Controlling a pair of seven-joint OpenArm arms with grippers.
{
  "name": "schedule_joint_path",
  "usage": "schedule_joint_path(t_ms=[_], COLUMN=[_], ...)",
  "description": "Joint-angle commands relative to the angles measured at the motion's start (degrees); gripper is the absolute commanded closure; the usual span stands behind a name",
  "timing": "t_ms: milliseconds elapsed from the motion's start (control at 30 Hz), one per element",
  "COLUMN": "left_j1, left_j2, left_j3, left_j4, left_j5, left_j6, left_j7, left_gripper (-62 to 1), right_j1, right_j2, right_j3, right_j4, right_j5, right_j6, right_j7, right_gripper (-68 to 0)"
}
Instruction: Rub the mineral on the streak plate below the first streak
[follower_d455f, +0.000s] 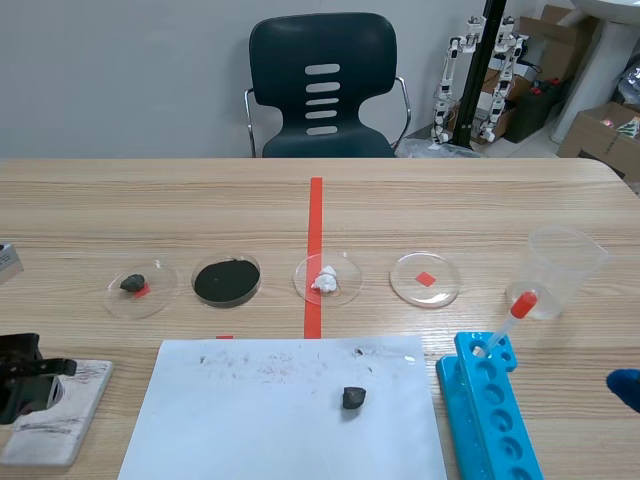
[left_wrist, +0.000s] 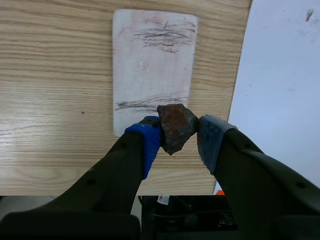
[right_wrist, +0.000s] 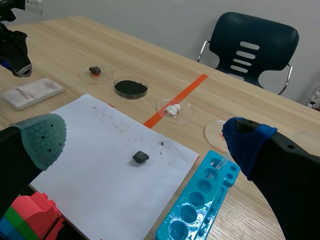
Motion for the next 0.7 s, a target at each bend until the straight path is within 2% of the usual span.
schedule_joint_path(t_ms=[0, 667], left_j1=[-1.16, -9.49], left_j2=[-0.35, -0.59], left_j3=[0.17, 5.53], left_j4=[-0.68, -12.41], left_j5=[-0.35, -0.31], left_j6=[0.52, 0.17], left_j7=[0.48, 3.17], left_gripper=[-10.2, -10.2], right_j1=[0.22, 0.22], right_j2=[0.26, 0.26], right_j3=[0.17, 0.17], right_j4=[1.14, 1.14], right_j5=[0.17, 0.17], right_j6=[0.0, 0.0], right_j7=[1.01, 1.01], right_gripper=[-67.9, -67.9])
